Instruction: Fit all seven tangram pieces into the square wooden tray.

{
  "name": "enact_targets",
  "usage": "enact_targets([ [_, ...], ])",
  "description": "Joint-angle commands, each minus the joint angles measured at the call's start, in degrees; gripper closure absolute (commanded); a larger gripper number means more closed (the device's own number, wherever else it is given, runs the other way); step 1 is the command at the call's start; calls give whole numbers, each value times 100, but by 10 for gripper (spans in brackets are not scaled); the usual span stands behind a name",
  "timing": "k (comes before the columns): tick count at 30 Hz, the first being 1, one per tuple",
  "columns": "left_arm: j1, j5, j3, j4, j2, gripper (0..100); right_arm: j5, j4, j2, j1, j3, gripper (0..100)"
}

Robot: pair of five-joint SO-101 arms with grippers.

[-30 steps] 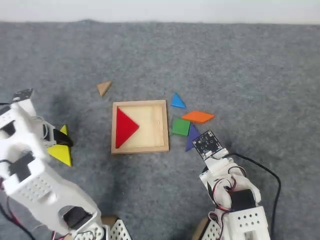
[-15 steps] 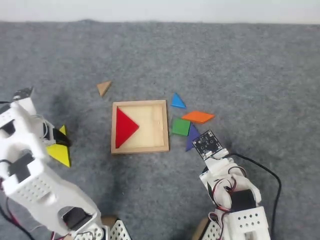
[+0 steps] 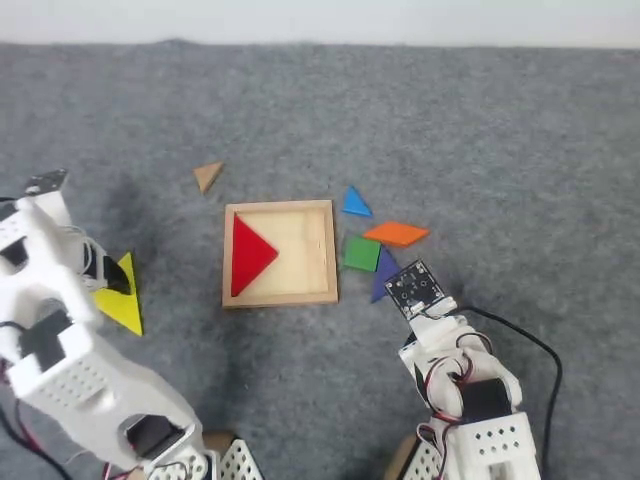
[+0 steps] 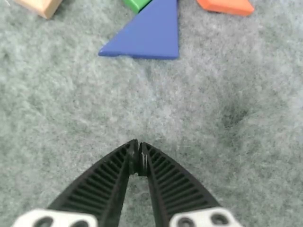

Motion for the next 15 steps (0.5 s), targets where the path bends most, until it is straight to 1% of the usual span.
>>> enact_targets([
  [1, 35, -97, 75, 299, -387, 823, -26, 13, 40, 57, 18, 992],
  [5, 202, -88, 189, 378, -686, 823, -26, 13, 40, 57, 18, 992],
  [10, 695, -79, 857, 44, -879, 825, -26, 13, 40, 57, 18, 992],
  [15, 985, -79, 1147, 9, -1380, 900, -26, 13, 40, 57, 18, 992],
])
